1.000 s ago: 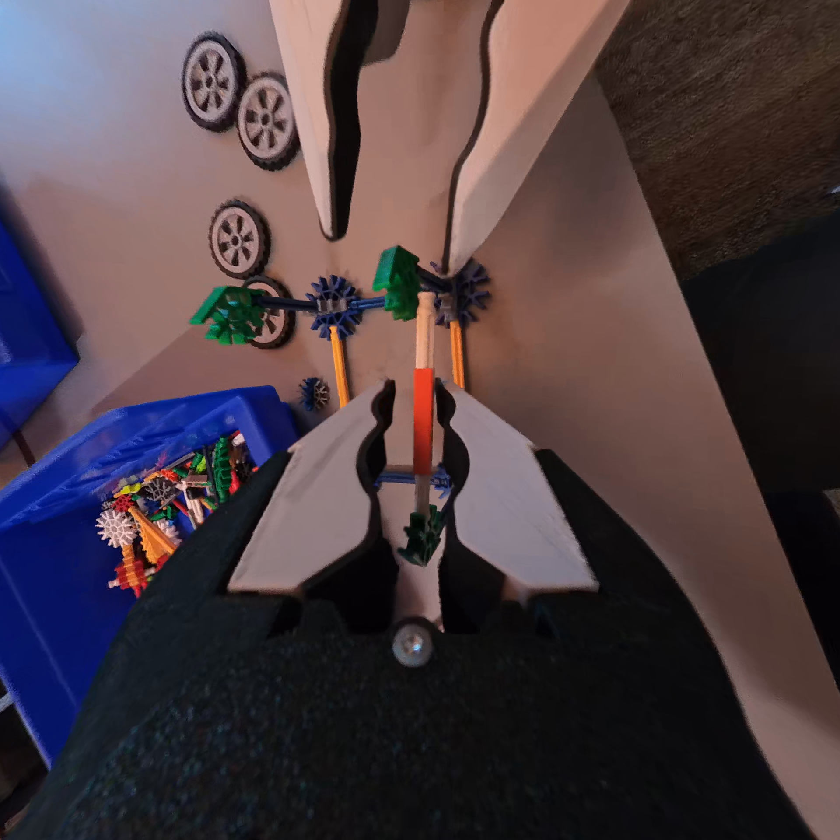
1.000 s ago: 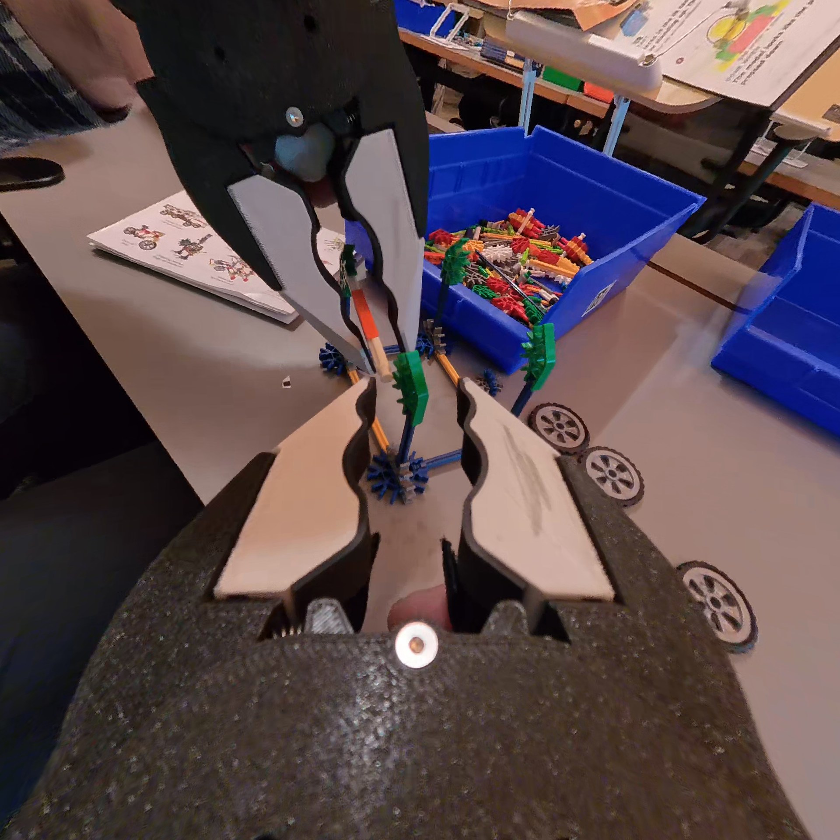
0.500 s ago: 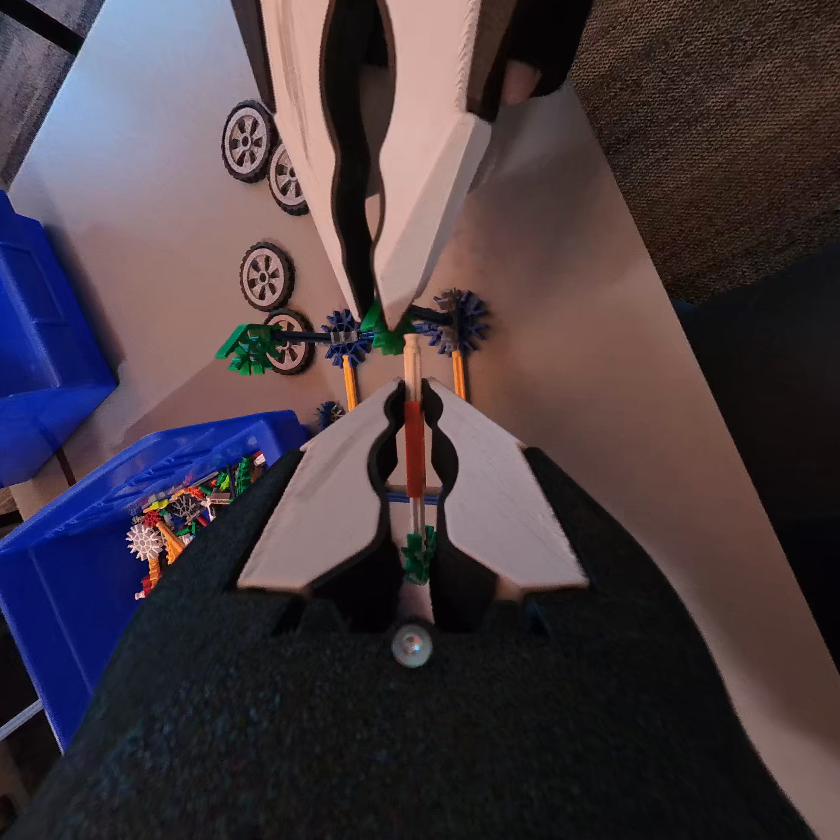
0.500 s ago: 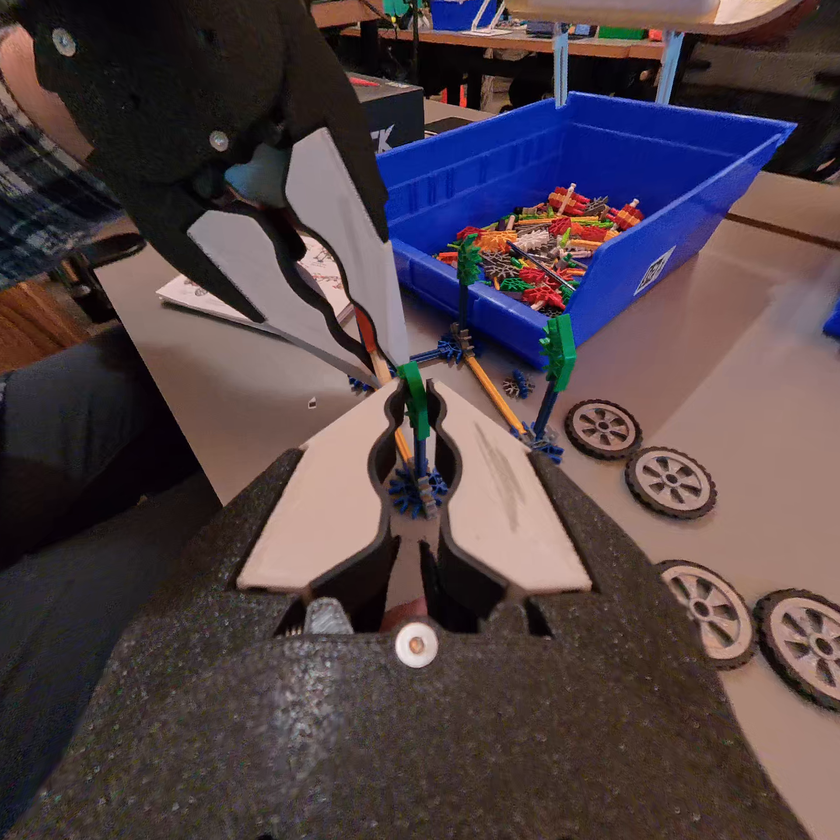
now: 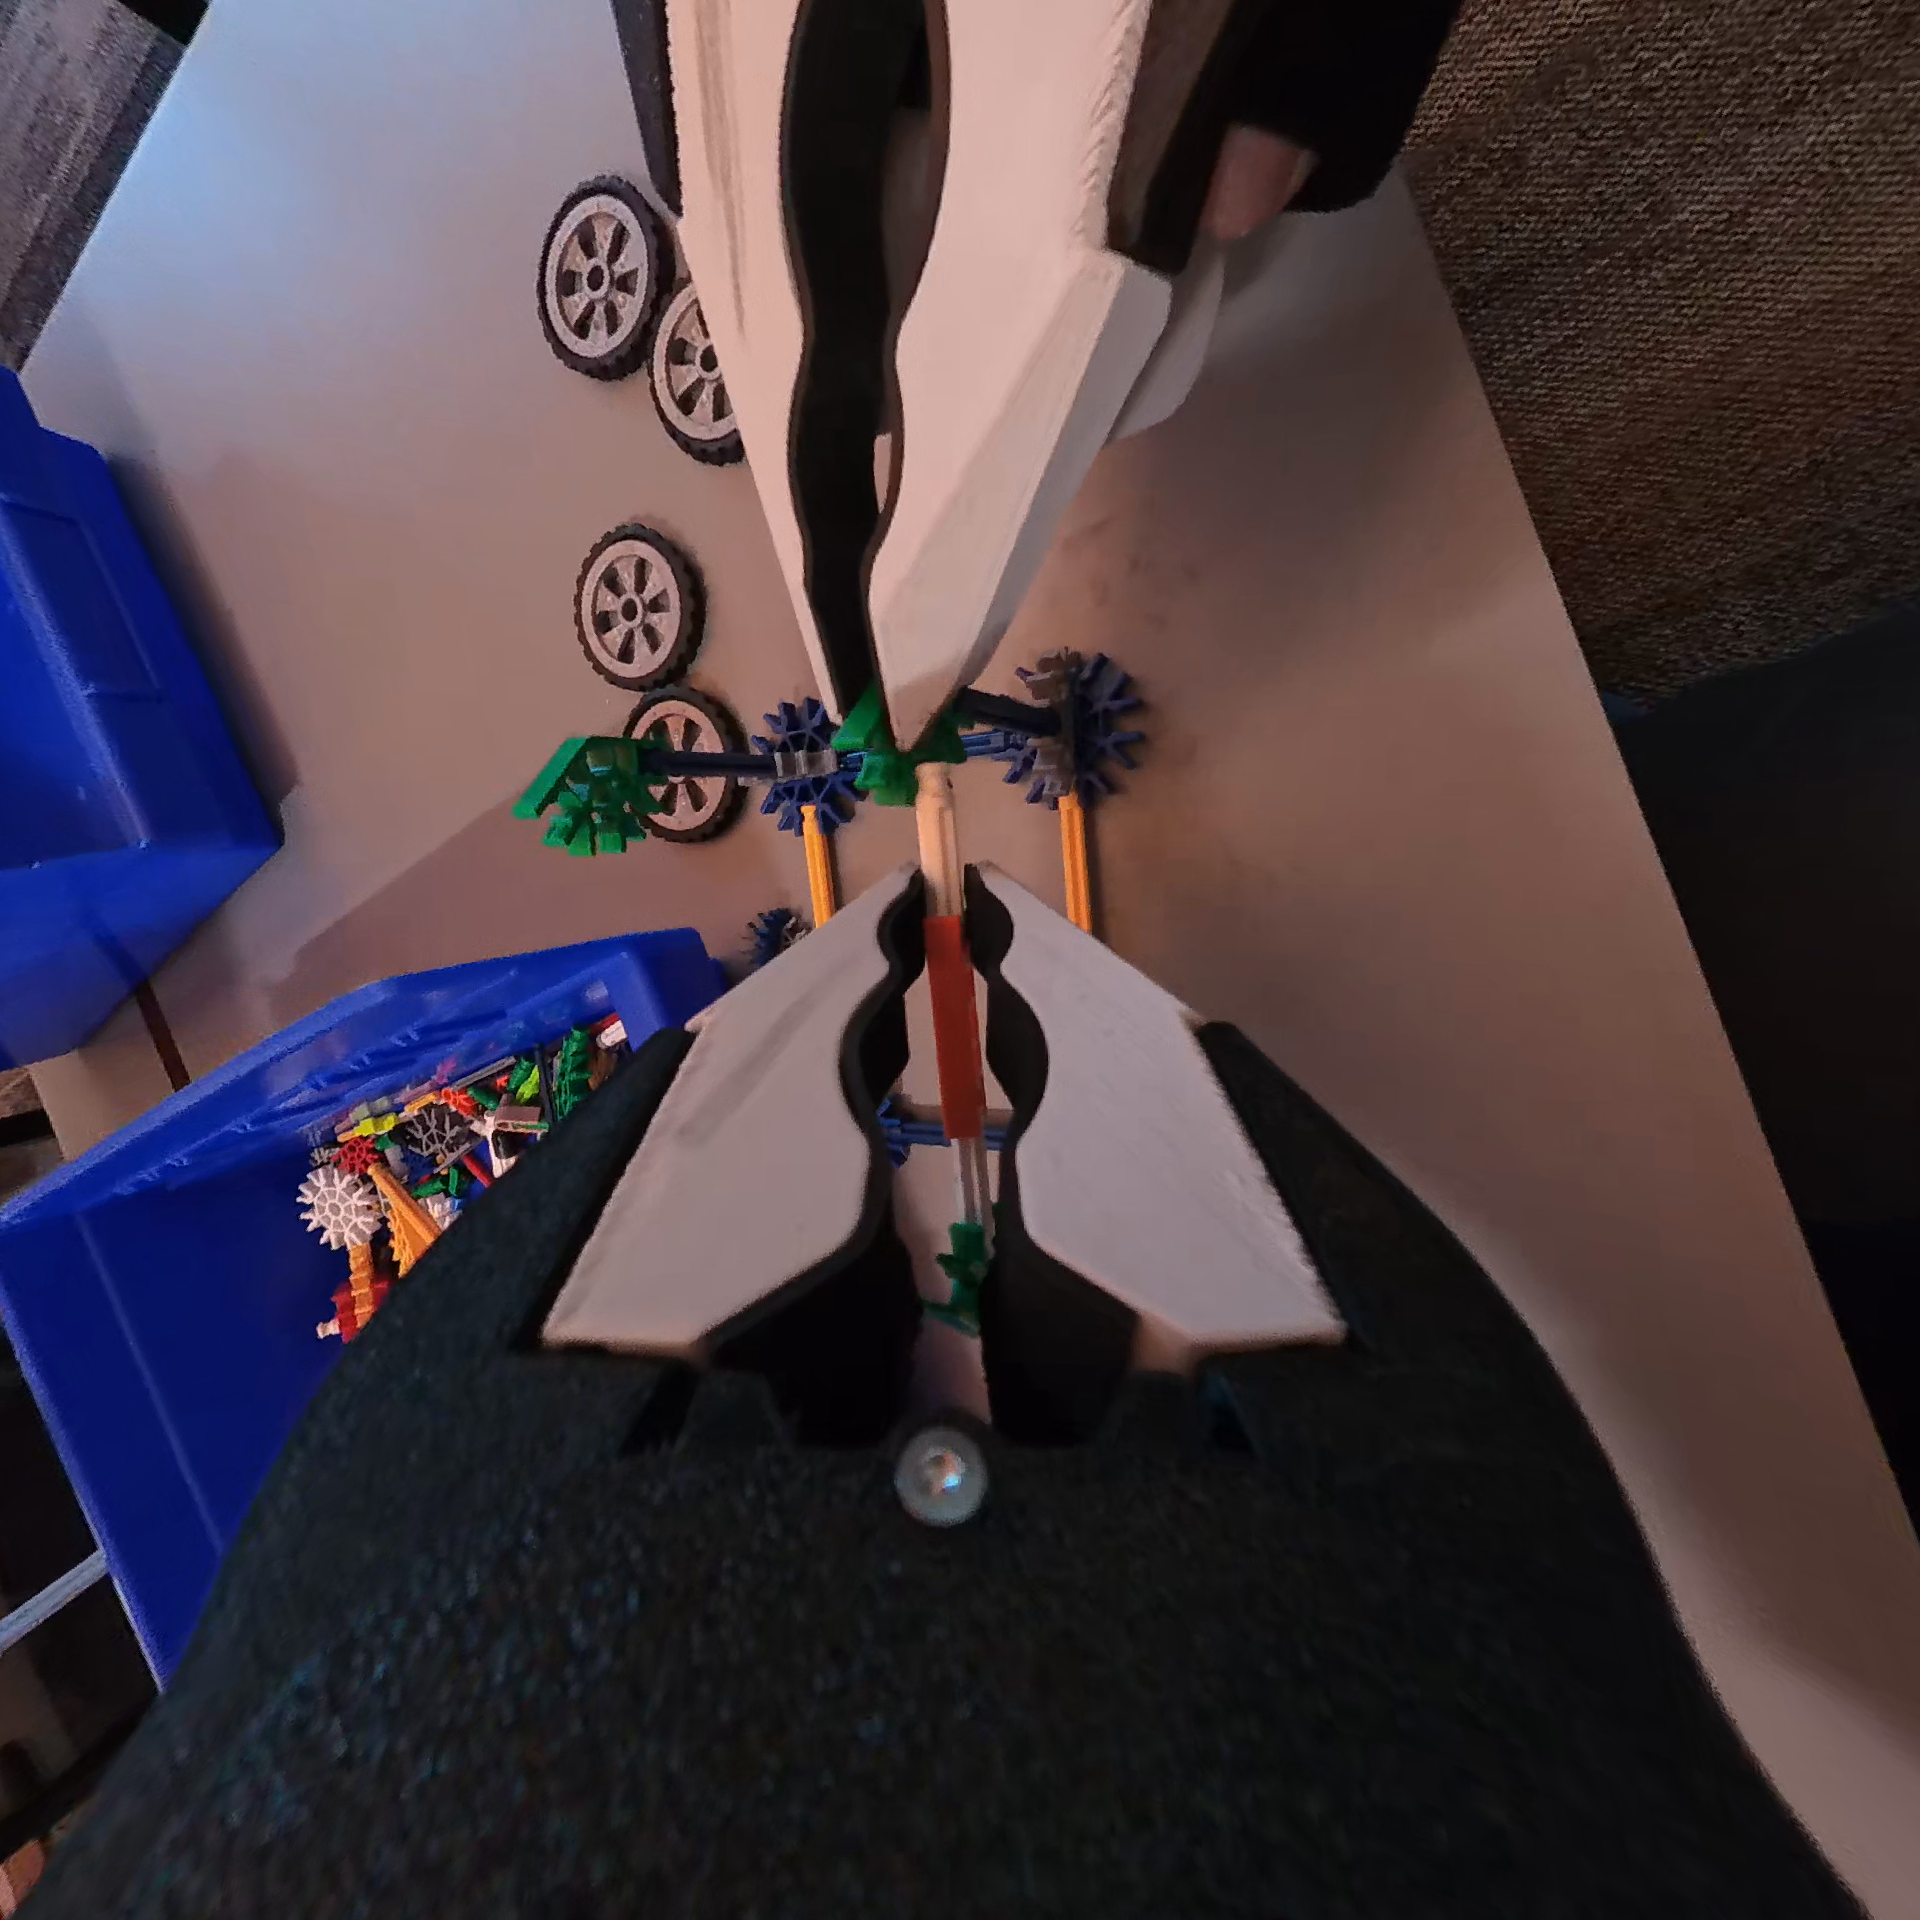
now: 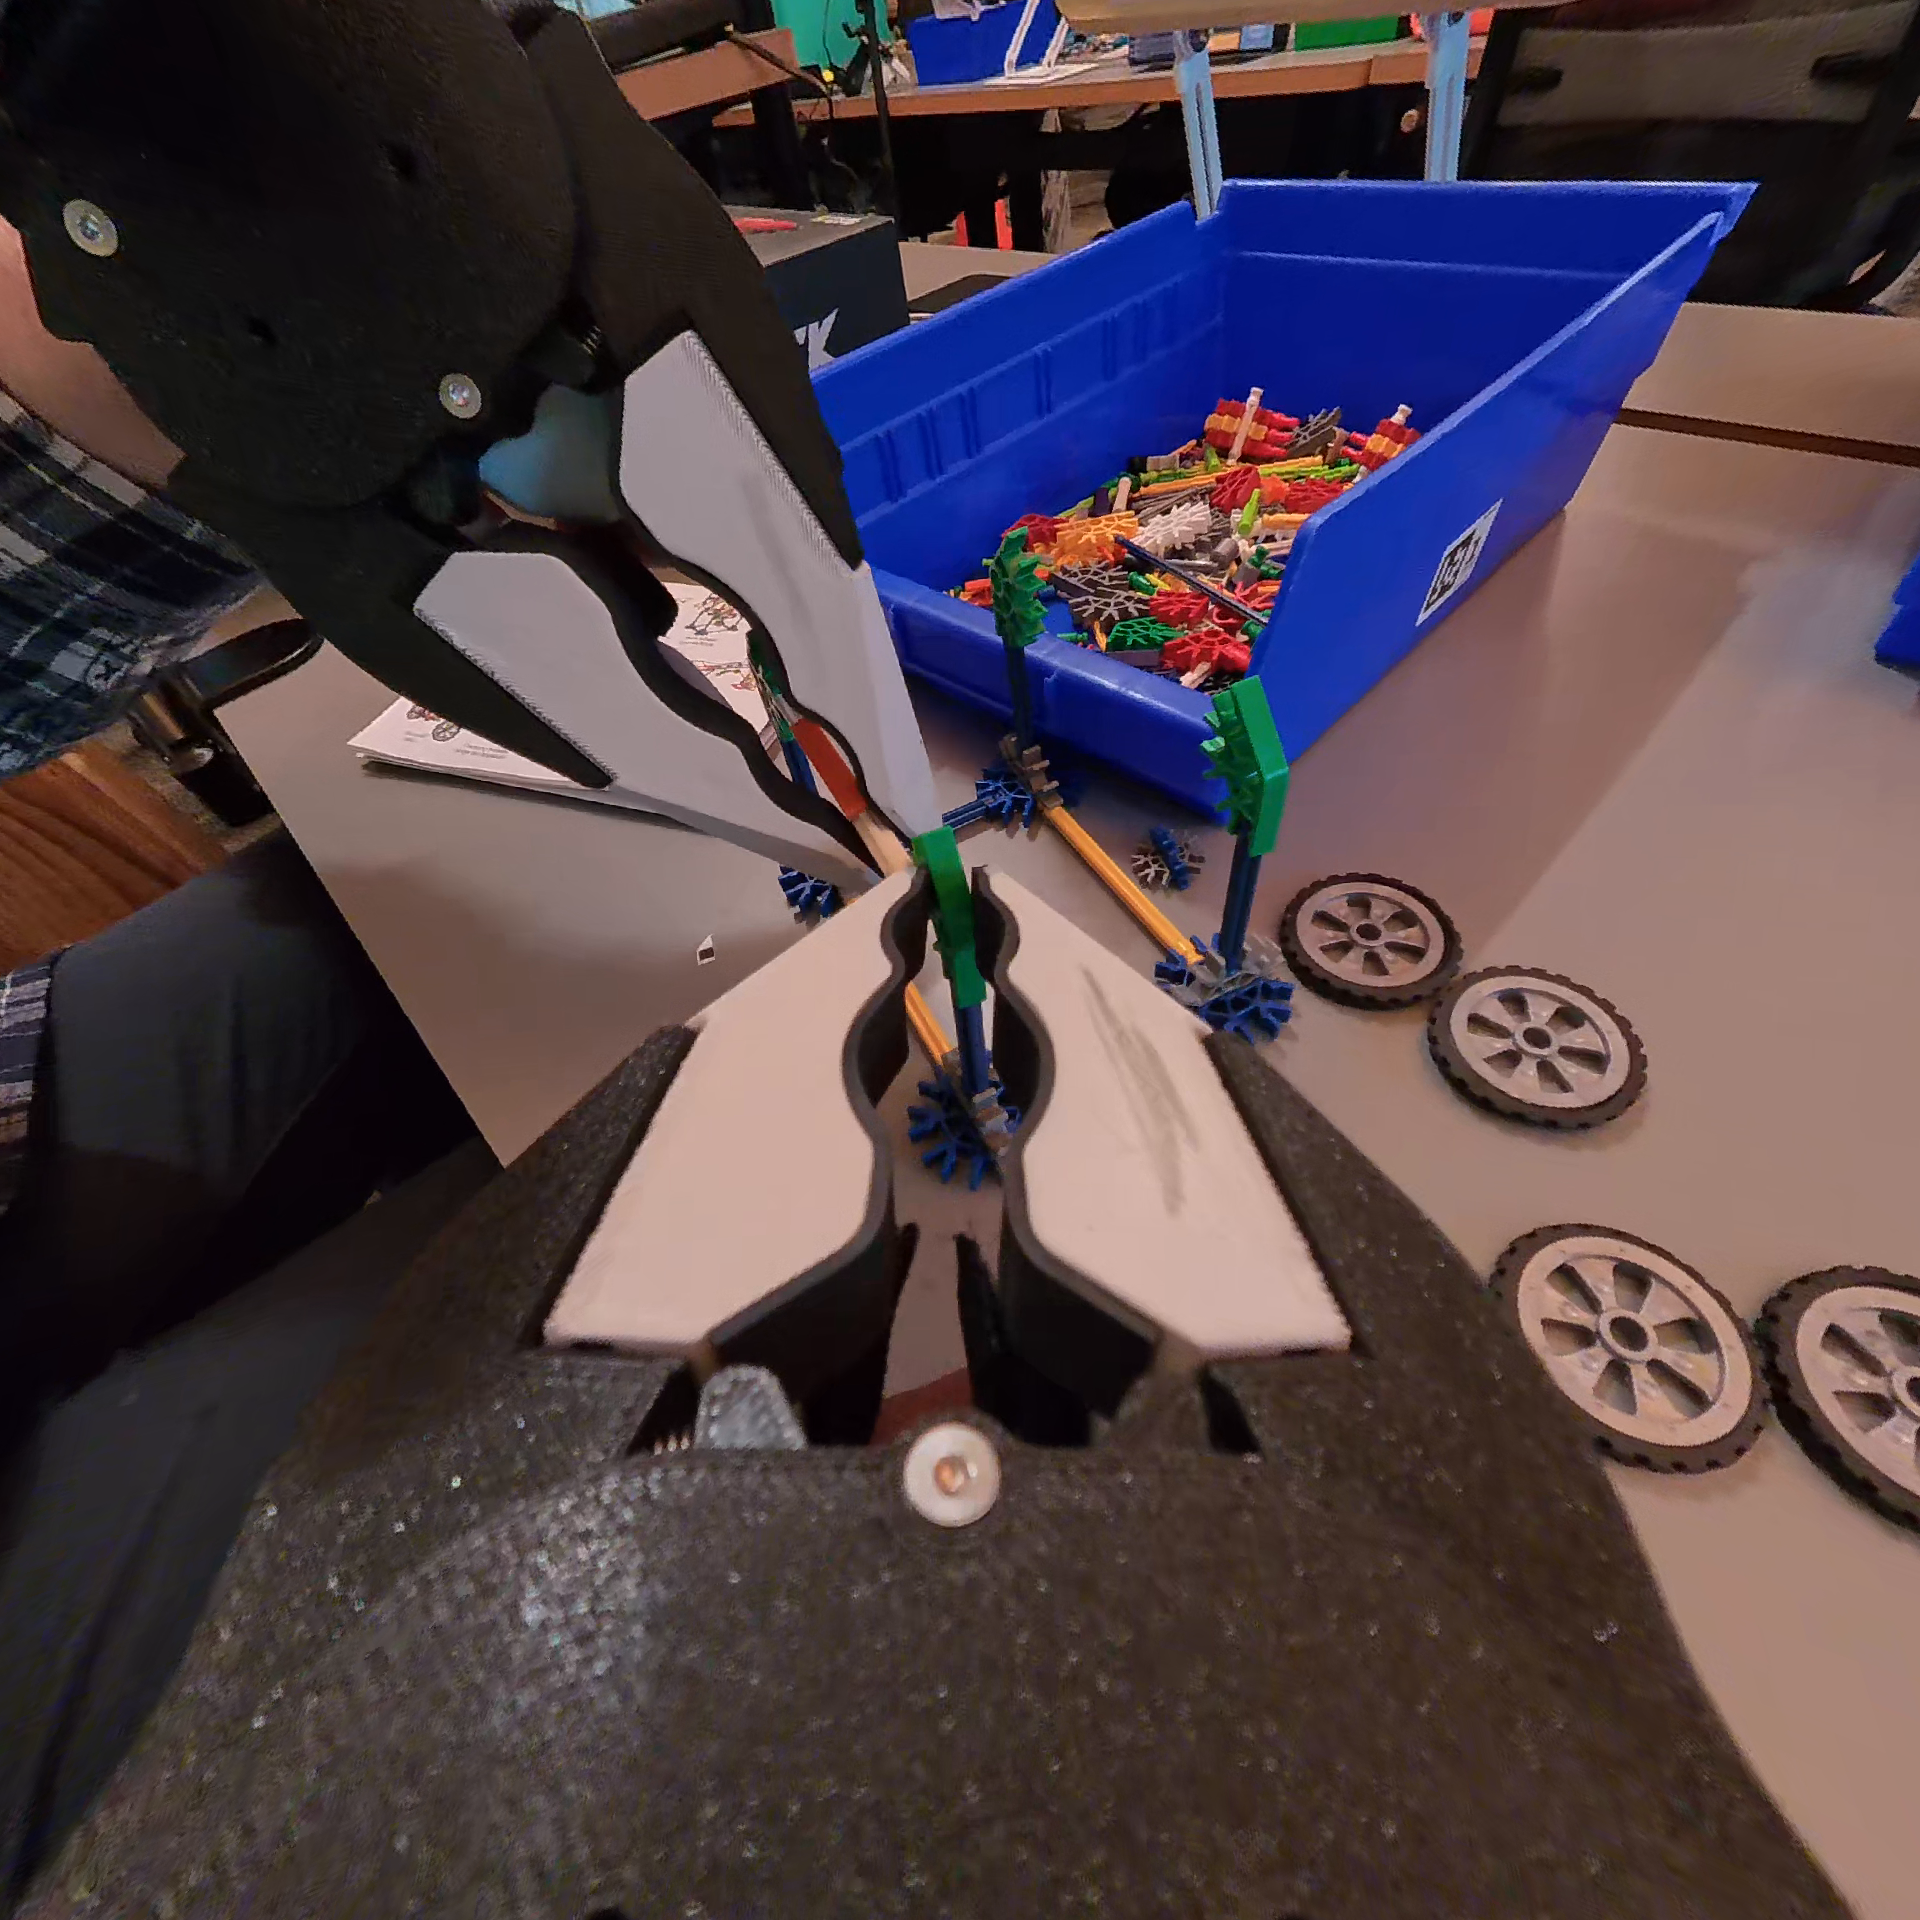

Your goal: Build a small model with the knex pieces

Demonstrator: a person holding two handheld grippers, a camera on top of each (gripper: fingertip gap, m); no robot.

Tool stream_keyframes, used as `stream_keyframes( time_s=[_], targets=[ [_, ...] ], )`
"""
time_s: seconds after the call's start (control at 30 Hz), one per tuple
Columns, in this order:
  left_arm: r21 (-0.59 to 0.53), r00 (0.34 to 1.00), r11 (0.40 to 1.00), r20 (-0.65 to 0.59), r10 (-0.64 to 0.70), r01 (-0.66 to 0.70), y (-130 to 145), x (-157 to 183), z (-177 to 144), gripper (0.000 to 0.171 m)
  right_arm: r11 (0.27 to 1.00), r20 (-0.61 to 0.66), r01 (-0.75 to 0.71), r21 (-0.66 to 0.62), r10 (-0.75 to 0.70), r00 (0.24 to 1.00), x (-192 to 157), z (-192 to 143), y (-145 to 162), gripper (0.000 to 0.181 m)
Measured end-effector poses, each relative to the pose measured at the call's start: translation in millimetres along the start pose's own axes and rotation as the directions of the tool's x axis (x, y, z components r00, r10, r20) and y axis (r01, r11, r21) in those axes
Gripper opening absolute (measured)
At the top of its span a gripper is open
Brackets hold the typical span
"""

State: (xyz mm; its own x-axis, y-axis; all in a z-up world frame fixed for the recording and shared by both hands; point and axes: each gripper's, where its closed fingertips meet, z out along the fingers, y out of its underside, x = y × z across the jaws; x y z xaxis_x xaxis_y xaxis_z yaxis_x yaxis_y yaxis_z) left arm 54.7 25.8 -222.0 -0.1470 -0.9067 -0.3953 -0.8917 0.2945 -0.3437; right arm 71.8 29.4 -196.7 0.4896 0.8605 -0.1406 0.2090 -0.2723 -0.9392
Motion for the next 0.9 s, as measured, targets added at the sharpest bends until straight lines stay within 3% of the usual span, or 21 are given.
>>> stream_keyframes(
  time_s=[0.4,0.5,0.9],
  targets=[
    [-0.004,1.0,1.0,0.004,0.0,0.0,0,-1,2,0.005,0.999,0.031,-0.038,0.008,0.038,0.999,0,1,0,0.008],
    [0.002,1.0,1.0,0.006,0.012,-0.012,-1,-1,2,0.005,0.998,0.104,-0.051,0.027,0.048,0.993,-6,-1,-3,0.023],
    [-0.009,1.0,0.999,-0.004,0.031,-0.031,-1,-1,2,0.005,0.966,0.163,0.248,-0.077,-0.234,0.959,-9,10,5,0.019]
  ],
)
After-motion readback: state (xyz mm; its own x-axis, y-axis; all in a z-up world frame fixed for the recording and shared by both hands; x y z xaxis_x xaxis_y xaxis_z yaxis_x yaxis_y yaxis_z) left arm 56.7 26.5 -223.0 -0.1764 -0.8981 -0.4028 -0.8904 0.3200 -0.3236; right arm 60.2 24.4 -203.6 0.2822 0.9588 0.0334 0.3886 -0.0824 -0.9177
